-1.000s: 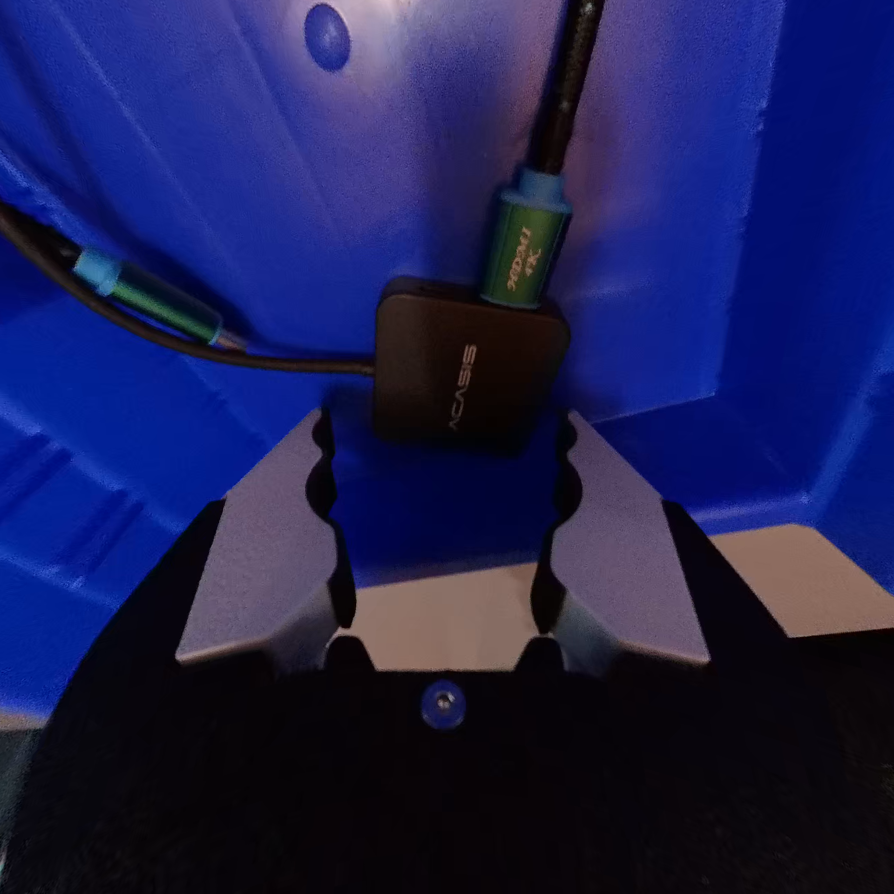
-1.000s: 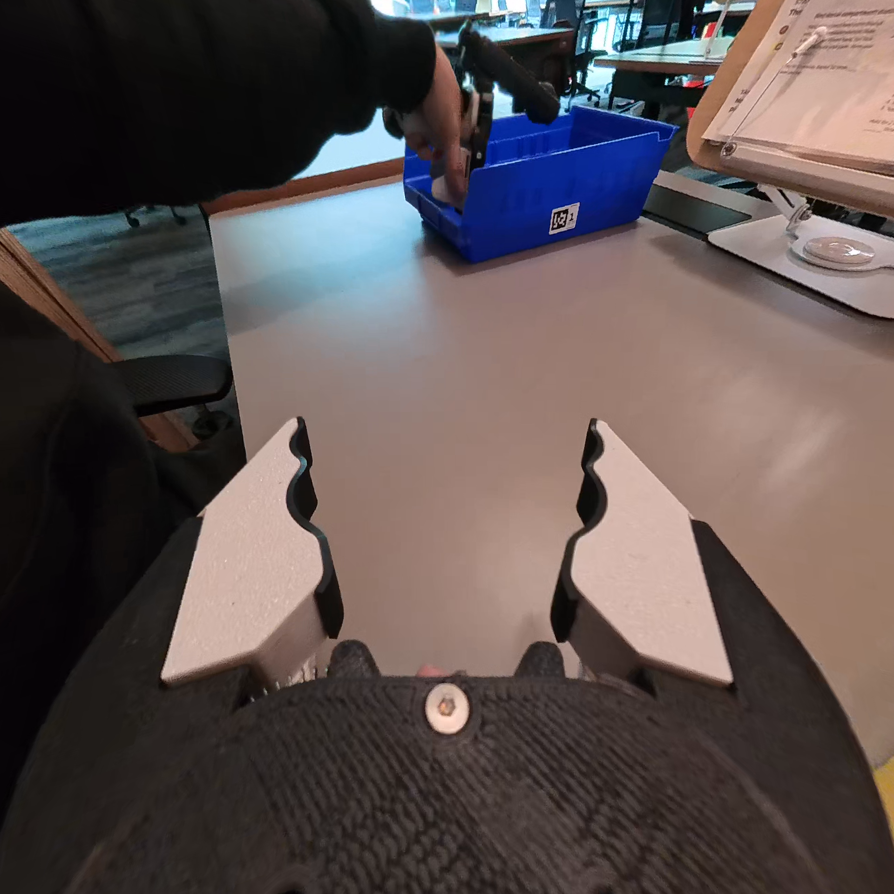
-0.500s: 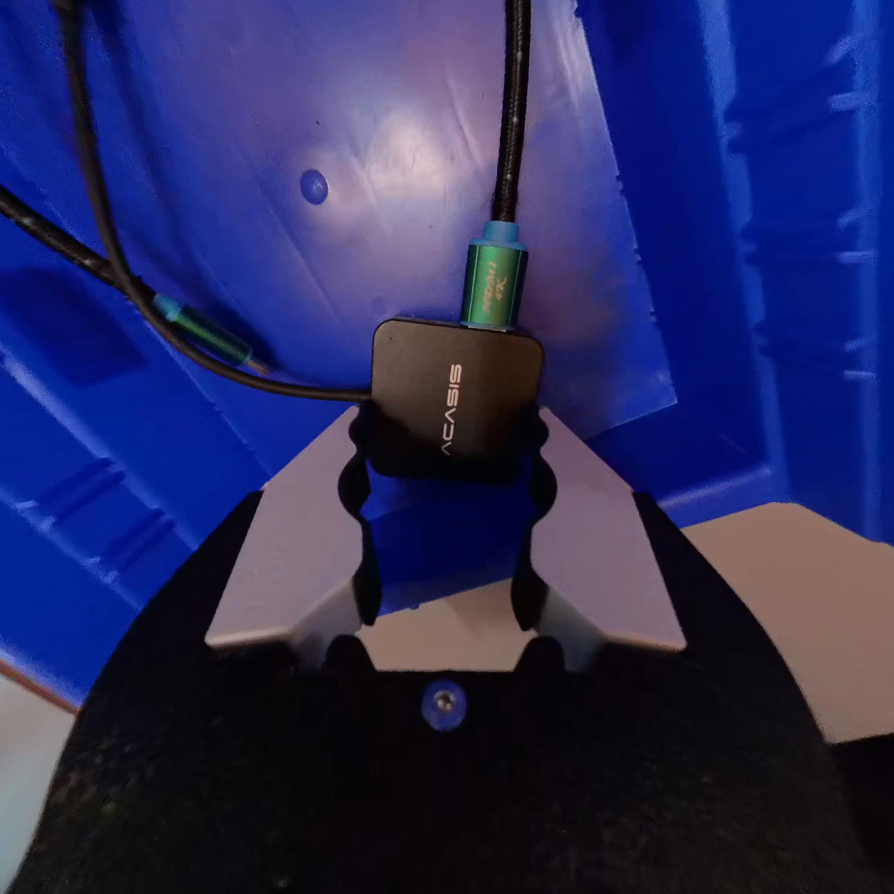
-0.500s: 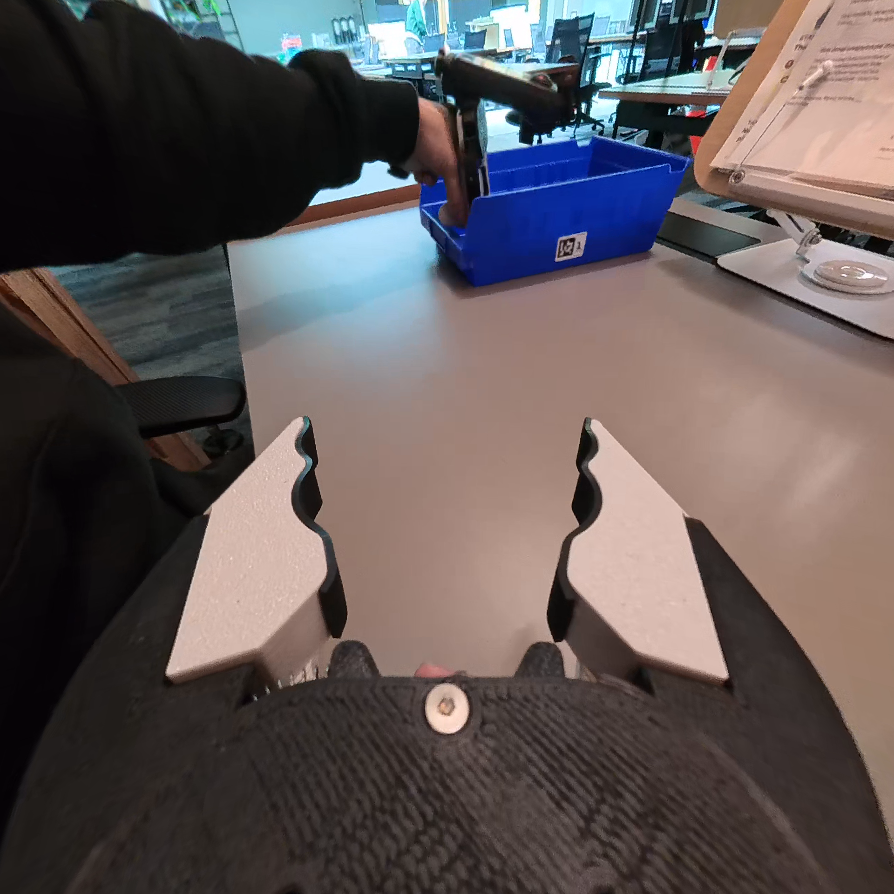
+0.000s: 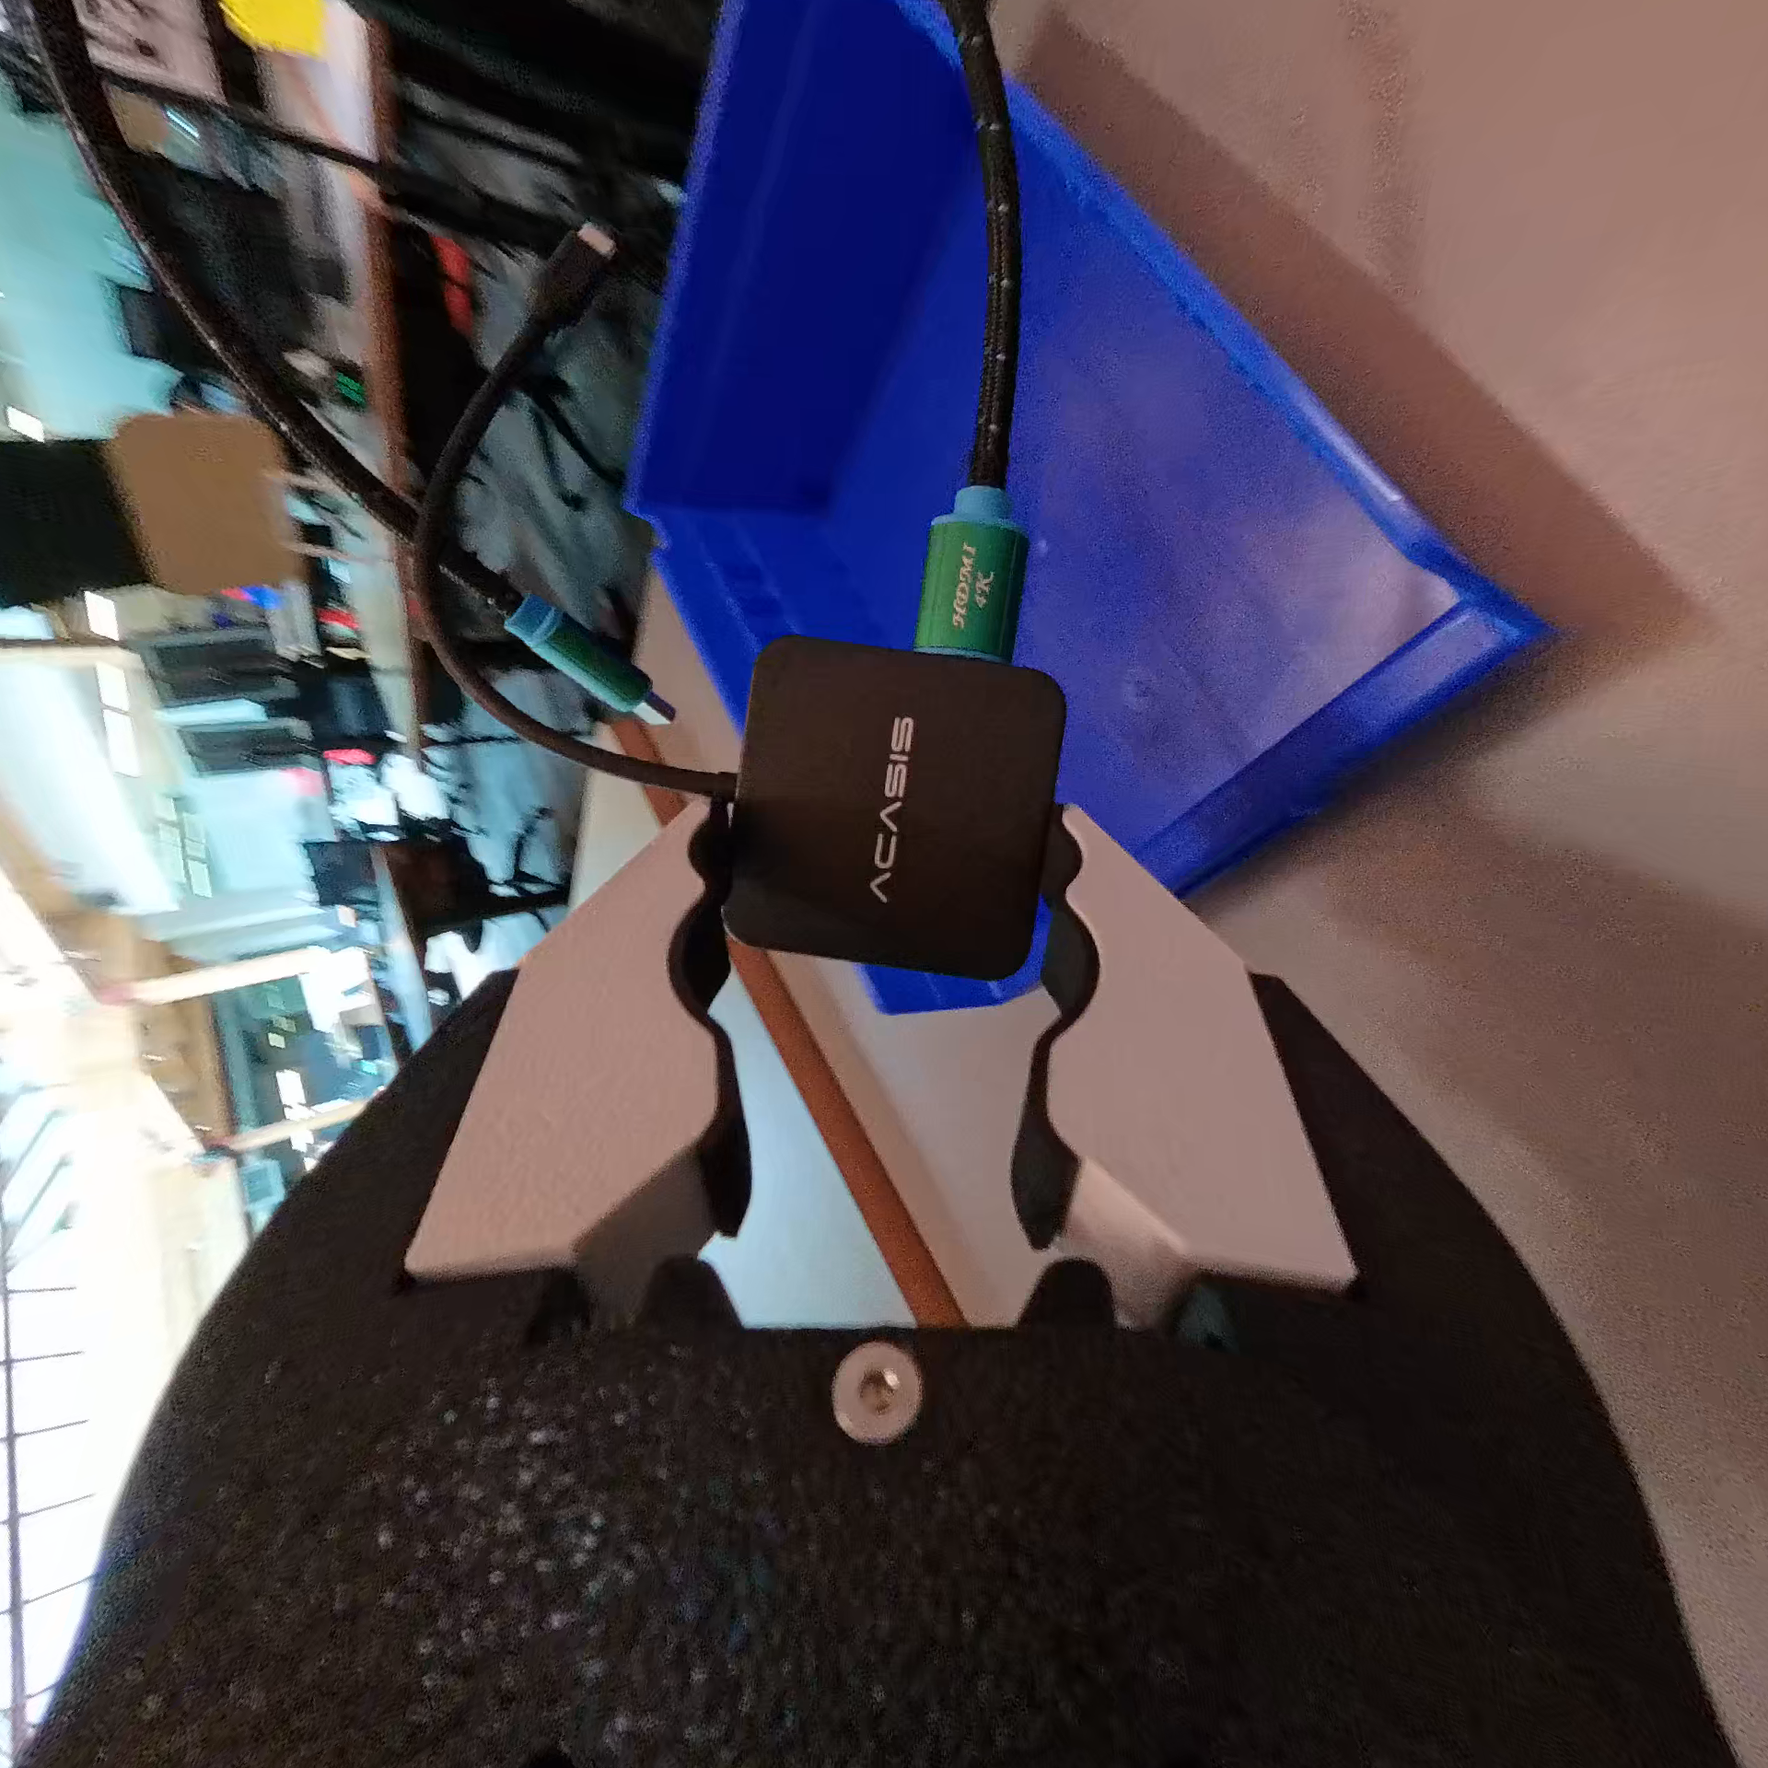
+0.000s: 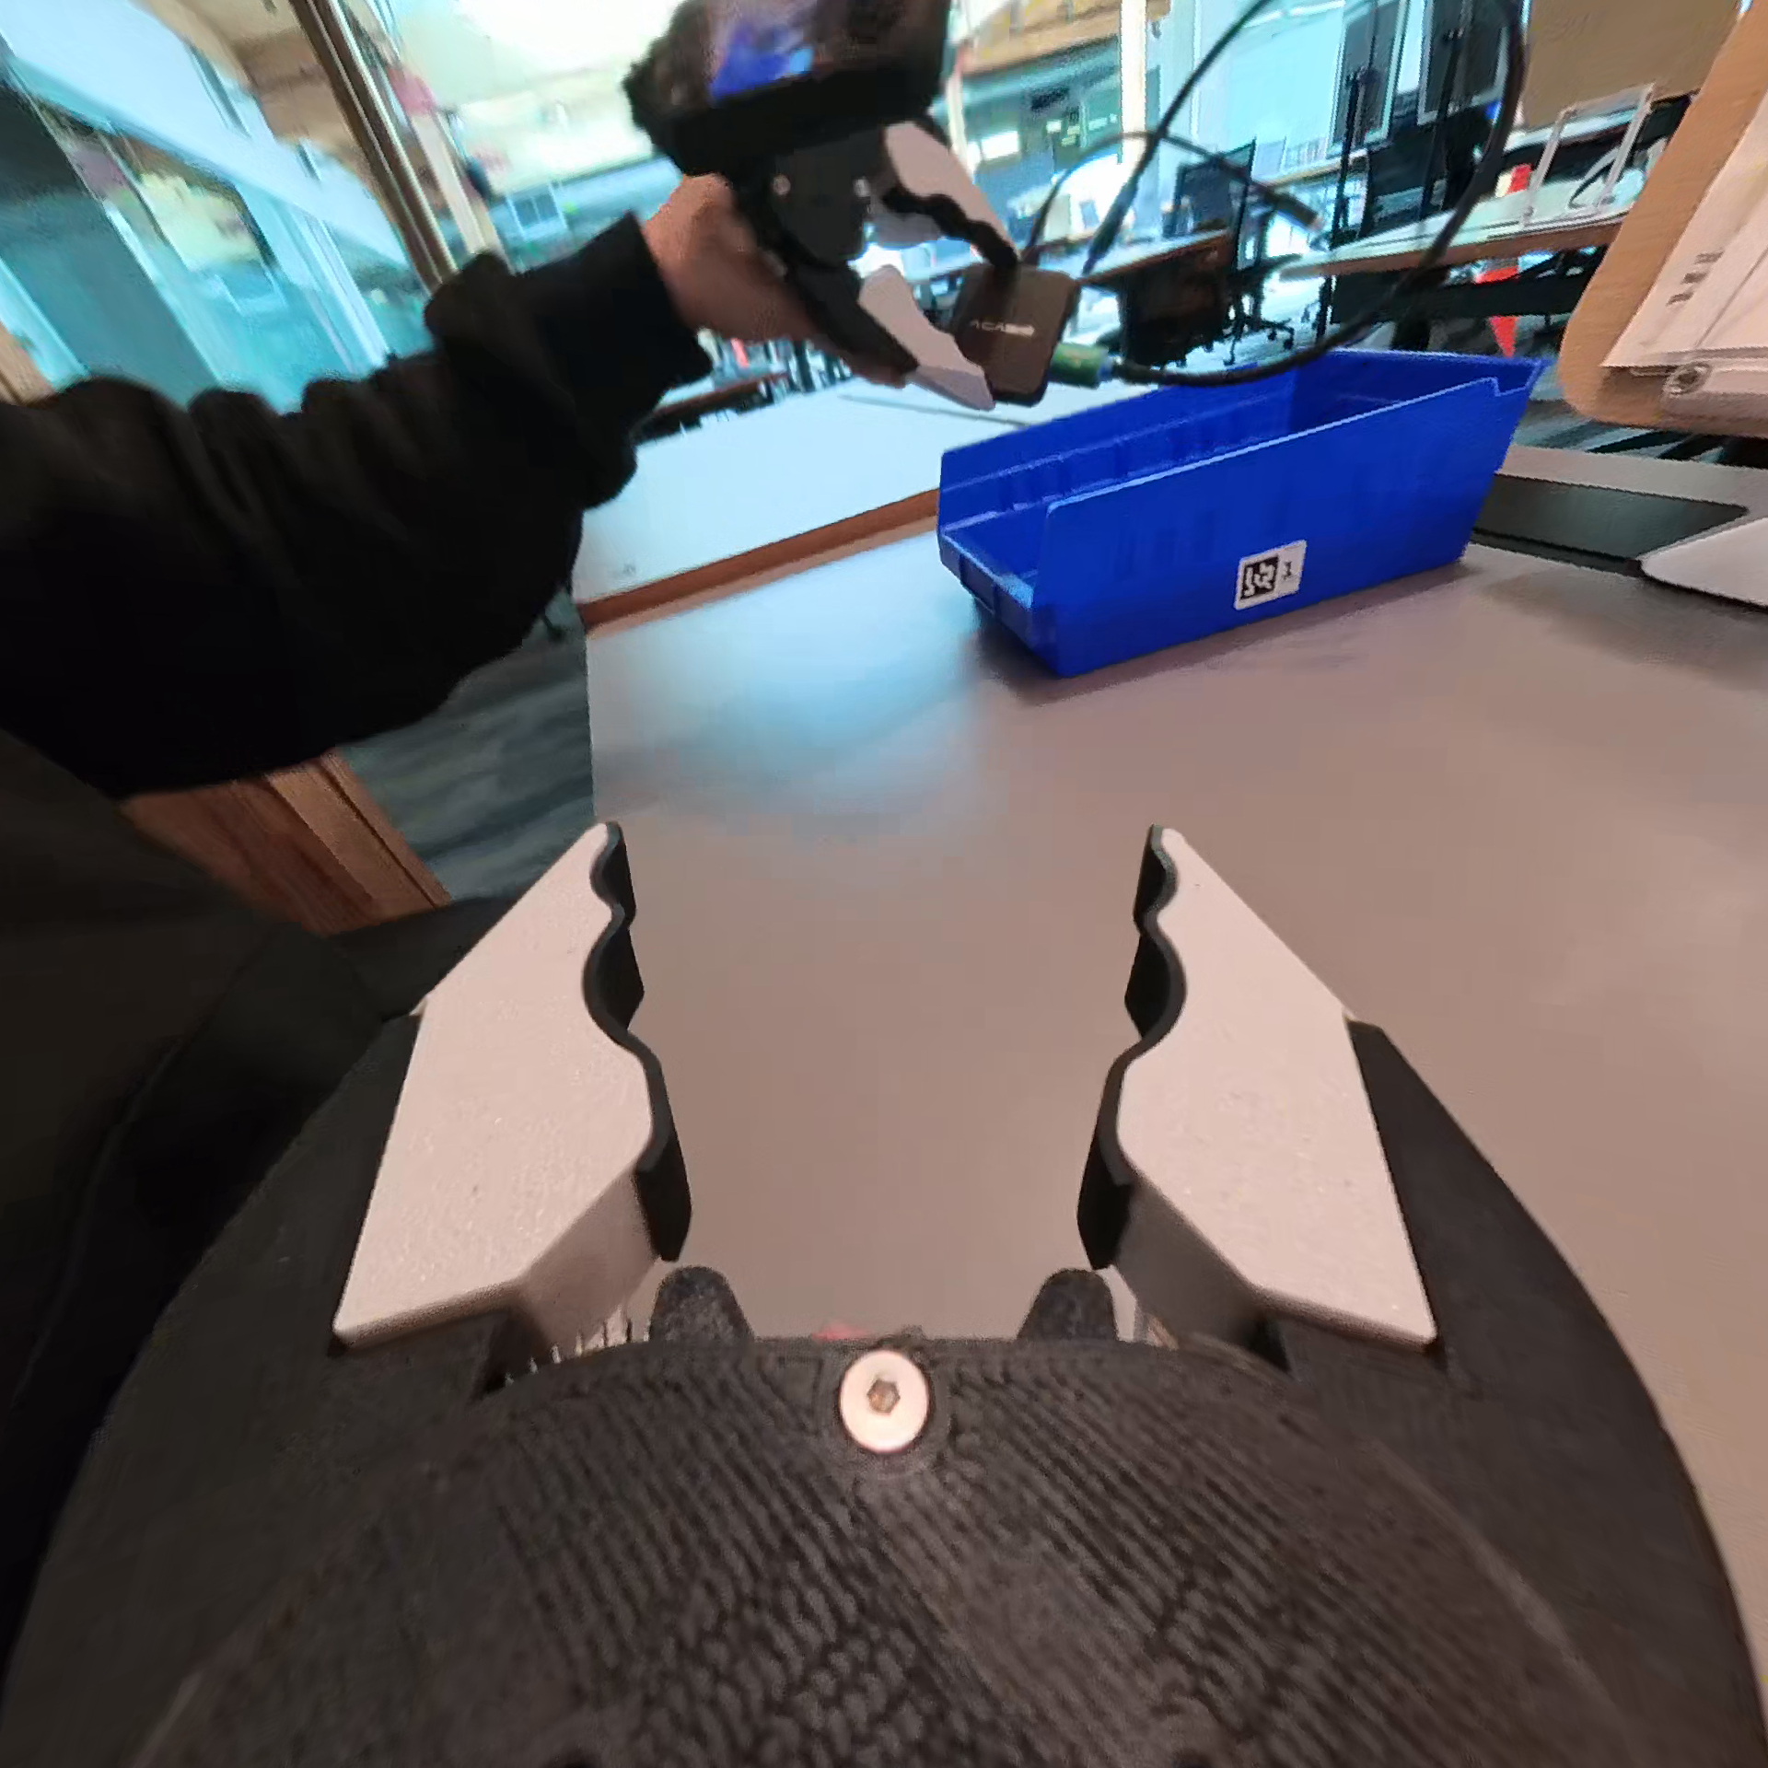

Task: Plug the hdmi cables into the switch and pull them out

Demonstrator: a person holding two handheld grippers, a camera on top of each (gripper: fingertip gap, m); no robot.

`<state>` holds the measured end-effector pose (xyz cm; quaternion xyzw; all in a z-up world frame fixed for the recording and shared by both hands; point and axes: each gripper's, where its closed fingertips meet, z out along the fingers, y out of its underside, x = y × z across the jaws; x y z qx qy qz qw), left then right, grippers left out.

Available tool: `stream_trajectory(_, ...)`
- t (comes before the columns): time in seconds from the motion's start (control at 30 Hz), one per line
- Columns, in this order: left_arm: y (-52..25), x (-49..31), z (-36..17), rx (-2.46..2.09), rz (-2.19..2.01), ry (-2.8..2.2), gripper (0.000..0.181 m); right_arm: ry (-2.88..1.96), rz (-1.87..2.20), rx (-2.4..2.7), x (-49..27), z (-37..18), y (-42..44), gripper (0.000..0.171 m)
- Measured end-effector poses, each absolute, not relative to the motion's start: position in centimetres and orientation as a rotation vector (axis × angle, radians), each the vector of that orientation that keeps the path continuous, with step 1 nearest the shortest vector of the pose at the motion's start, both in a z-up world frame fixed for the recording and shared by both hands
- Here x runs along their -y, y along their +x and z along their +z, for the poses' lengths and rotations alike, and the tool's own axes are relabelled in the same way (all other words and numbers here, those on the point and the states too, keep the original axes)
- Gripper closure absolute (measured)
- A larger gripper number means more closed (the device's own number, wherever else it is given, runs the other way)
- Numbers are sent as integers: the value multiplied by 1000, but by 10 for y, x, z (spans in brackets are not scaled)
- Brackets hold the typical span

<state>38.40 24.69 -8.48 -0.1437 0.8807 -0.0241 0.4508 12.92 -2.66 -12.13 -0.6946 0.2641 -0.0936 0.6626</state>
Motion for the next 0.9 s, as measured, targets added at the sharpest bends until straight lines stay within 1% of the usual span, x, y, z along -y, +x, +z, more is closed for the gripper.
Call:
stream_trajectory(0.03,375,-240,-72,-2138,-102,-325,118,-1536,-186,-614,20,-119,135,67)
stream_trajectory(0.13,343,-207,-37,-2050,-313,-256,118,-1406,-124,-721,1,-112,162,67)
stream_trajectory(0.2,318,-178,-25,-2026,-482,-214,118,-1276,-45,-762,-13,-97,180,66)
stream_trajectory(0.23,305,-163,-22,-2021,-563,-189,118,-1215,1,-768,-21,-87,188,69)
stream_trajectory(0.3,281,-131,-23,-2016,-717,-141,118,-1151,74,-750,-38,-71,201,74)
stream_trajectory(0.33,270,-116,-26,-2023,-787,-121,118,-1152,104,-750,-46,-68,207,77)
stream_trajectory(0.4,251,-90,-38,-2045,-905,-86,118,-1159,139,-762,-58,-65,217,77)
stream_trajectory(0.47,236,-67,-53,-2085,-991,-32,118,-1146,158,-769,-62,-64,223,83)
stream_trajectory(0.5,229,-59,-61,-2105,-1016,2,118,-1125,168,-765,-61,-63,223,93)
stream_trajectory(0.53,224,-51,-70,-2127,-1029,34,118,-1105,186,-734,-59,-60,220,124)
stream_trajectory(0.57,220,-45,-76,-2136,-1042,62,118,-1099,191,-749,-55,-64,221,159)
stream_trajectory(0.63,218,-37,-85,-2135,-1045,103,118,-1117,229,-778,-48,-76,220,160)
stream_trajectory(0.7,212,-29,-84,-2120,-1124,140,118,-1063,282,-776,-39,-74,215,160)
stream_trajectory(0.77,203,-22,-66,-2041,-1283,182,114,-974,370,-776,-29,-65,210,160)
stream_trajectory(0.83,191,-22,-47,-1996,-1467,201,115,-921,437,-775,-20,-59,206,159)
stream_trajectory(0.9,182,-25,-40,-2009,-1603,212,113,-889,504,-765,-14,-54,200,159)
